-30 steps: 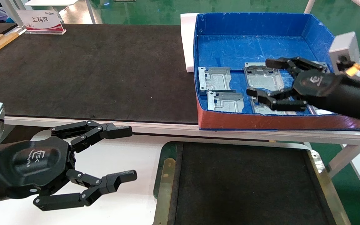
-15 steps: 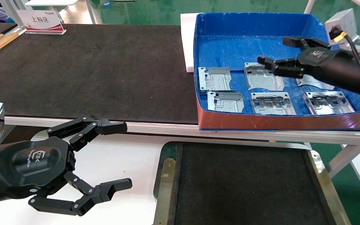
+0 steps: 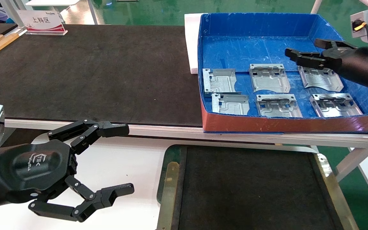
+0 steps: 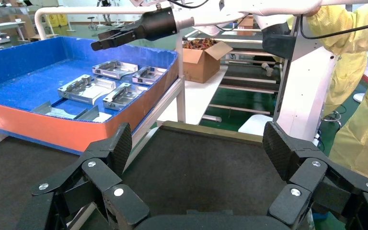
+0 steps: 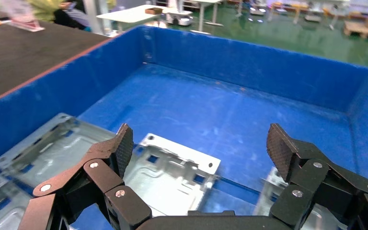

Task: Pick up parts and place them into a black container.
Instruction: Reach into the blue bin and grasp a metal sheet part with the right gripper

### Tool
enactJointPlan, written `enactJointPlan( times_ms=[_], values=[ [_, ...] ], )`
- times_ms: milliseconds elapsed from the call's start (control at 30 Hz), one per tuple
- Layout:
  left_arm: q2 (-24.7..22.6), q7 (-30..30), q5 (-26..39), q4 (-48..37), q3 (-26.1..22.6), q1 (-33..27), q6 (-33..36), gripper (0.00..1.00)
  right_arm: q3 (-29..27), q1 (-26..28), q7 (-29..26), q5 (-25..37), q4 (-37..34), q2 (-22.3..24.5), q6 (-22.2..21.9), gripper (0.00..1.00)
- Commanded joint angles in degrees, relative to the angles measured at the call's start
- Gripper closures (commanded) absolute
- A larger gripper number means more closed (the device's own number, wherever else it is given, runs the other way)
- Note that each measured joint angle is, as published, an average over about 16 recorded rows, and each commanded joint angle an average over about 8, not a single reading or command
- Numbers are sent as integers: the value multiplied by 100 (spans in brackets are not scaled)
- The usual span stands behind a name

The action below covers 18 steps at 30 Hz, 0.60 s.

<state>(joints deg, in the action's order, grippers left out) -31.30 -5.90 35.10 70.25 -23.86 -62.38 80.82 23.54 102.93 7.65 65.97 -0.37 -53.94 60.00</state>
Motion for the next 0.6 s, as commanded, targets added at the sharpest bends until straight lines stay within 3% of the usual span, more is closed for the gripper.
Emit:
enactJointPlan(
  times_ms=[33, 600],
  values=[
    [0, 0, 0, 0, 0, 0, 0, 0, 33, 51, -113, 47, -94, -13, -166, 0],
    [0, 0, 0, 0, 0, 0, 0, 0, 250, 241, -1294, 362, -471, -141, -861, 0]
  ],
)
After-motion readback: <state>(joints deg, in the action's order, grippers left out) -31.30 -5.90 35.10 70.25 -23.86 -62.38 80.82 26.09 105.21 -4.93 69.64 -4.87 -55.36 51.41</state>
